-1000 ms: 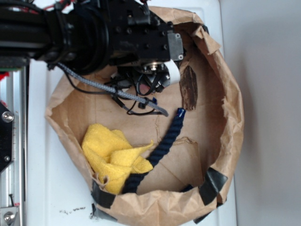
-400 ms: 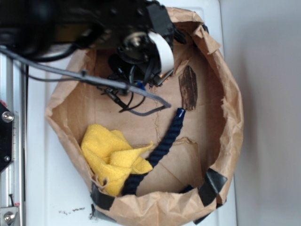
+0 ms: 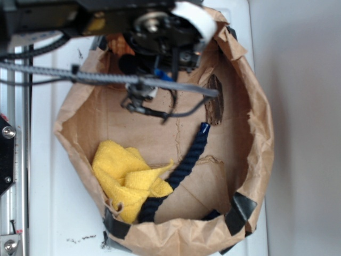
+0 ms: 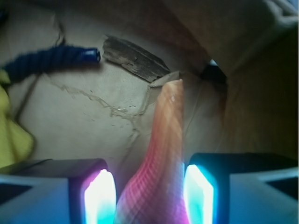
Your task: Grab the shell.
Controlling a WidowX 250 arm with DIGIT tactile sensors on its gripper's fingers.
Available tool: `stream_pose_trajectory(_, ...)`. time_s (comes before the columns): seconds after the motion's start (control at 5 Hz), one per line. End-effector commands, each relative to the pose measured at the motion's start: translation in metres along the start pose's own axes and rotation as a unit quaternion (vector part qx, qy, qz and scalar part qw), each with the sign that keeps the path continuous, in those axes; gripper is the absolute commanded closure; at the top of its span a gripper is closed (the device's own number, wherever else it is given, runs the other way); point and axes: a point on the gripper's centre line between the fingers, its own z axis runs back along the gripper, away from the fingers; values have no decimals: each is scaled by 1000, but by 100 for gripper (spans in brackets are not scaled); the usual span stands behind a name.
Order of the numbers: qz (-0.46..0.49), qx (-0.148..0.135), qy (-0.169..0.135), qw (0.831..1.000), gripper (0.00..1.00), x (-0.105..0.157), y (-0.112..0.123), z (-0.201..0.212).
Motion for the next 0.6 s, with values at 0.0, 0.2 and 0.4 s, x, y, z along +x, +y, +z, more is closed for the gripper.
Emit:
stream_pose_trajectory(0.0,0,-34,-77,996,100,19,-13,65)
stream_pose_trajectory(0.2,-6,-57,-84,995,100,25,-24,83)
stream_pose_trajectory(0.4,-7,-79,-85,993,100,31,-26,87)
